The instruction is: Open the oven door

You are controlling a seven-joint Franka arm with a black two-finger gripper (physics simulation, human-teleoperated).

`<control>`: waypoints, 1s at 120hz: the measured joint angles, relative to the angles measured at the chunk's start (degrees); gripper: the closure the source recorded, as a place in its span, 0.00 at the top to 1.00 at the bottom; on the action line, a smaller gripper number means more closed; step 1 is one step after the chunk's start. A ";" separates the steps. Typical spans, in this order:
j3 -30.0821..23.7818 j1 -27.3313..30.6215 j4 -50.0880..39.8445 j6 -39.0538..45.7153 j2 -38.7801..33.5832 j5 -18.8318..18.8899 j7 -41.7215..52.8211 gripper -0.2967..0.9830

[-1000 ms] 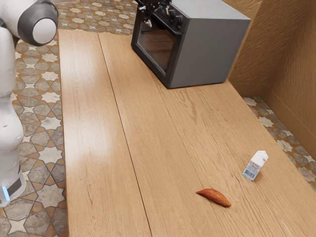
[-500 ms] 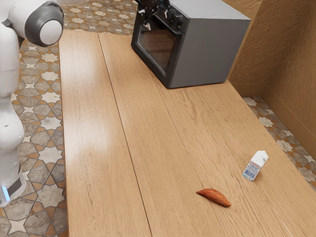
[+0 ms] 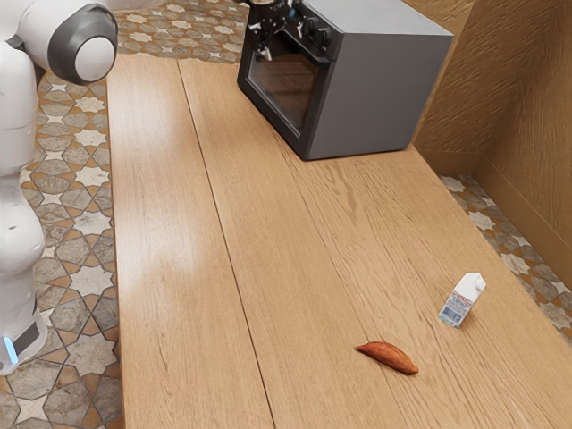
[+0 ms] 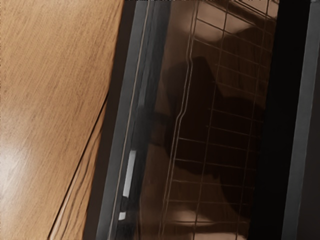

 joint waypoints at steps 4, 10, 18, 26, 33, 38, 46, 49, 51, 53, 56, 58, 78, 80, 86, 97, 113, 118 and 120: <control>0.01 0.02 -0.42 0.01 -0.09 -0.14 0.05 0.77; 0.17 -0.21 -1.03 0.03 -0.34 -0.33 0.12 0.76; 0.34 -0.43 -1.71 0.06 -0.69 -0.49 0.20 0.76; 0.41 -0.51 -2.33 0.04 -1.17 -0.59 0.24 0.76; 0.39 -0.46 -3.19 0.05 -1.77 -0.53 0.28 0.76; 0.44 -0.45 -3.72 0.05 -2.18 -0.53 0.30 0.76; 0.38 -0.39 -4.36 0.01 -2.62 -0.43 0.32 0.77; 0.50 -0.49 -4.87 -0.02 -2.99 -0.47 0.32 0.77; 0.47 -0.44 -5.17 -0.04 -3.19 -0.45 0.33 0.77; 0.45 -0.41 -5.45 -0.06 -3.35 -0.43 0.34 0.77; 0.44 -0.41 -5.84 -0.07 -3.61 -0.43 0.36 0.77; 0.43 -0.43 -6.10 -0.08 -3.78 -0.43 0.37 0.77; 0.48 -0.76 -8.46 -0.10 -5.51 -0.46 0.53 0.77; 0.45 -0.75 -8.72 -0.10 -5.75 -0.45 0.55 0.77; 0.45 -0.73 -9.39 -0.09 -6.33 -0.45 0.59 0.77; 0.38 -0.66 -10.75 -0.09 -7.66 -0.45 0.67 0.77; 0.40 -0.31 -13.10 -0.07 -9.46 -0.49 0.76 0.77; 0.41 0.10 -13.82 -0.07 -10.00 -0.50 0.78 0.77; 0.41 0.33 -14.07 -0.07 -10.22 -0.50 0.79 0.77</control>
